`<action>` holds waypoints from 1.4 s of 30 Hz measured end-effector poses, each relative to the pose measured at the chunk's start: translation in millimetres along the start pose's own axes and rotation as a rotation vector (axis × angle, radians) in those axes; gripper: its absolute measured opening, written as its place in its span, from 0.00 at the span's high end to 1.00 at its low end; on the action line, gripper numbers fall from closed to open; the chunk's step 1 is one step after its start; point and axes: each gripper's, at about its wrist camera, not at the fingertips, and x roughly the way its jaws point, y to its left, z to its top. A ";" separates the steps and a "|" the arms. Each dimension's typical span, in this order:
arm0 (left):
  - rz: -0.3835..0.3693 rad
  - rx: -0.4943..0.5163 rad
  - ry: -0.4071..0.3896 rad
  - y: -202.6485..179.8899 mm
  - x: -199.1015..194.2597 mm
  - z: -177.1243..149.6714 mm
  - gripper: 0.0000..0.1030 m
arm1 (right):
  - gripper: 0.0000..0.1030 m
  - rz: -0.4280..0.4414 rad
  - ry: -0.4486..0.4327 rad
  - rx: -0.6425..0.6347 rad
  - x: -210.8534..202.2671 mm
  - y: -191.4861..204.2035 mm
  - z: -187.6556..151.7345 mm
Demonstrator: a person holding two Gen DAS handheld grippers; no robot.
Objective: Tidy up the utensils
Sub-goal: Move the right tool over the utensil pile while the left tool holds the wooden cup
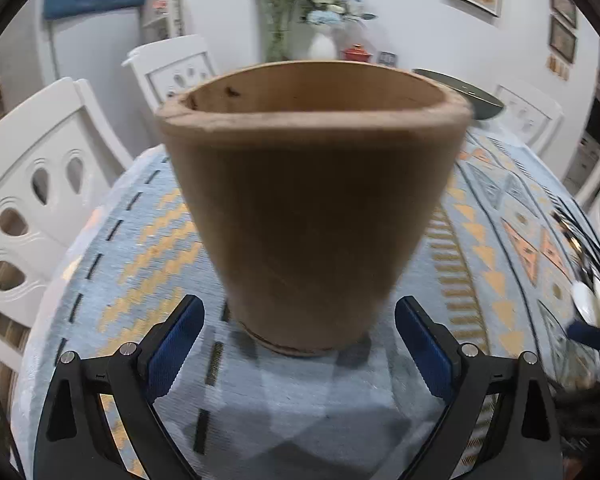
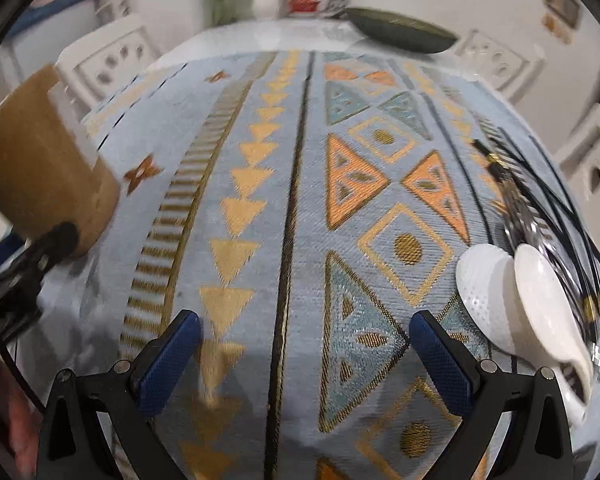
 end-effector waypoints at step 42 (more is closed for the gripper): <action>-0.045 0.096 0.006 -22.5 -3.6 -10.8 0.06 | 0.48 -0.187 0.182 0.062 -45.0 -116.2 -1.3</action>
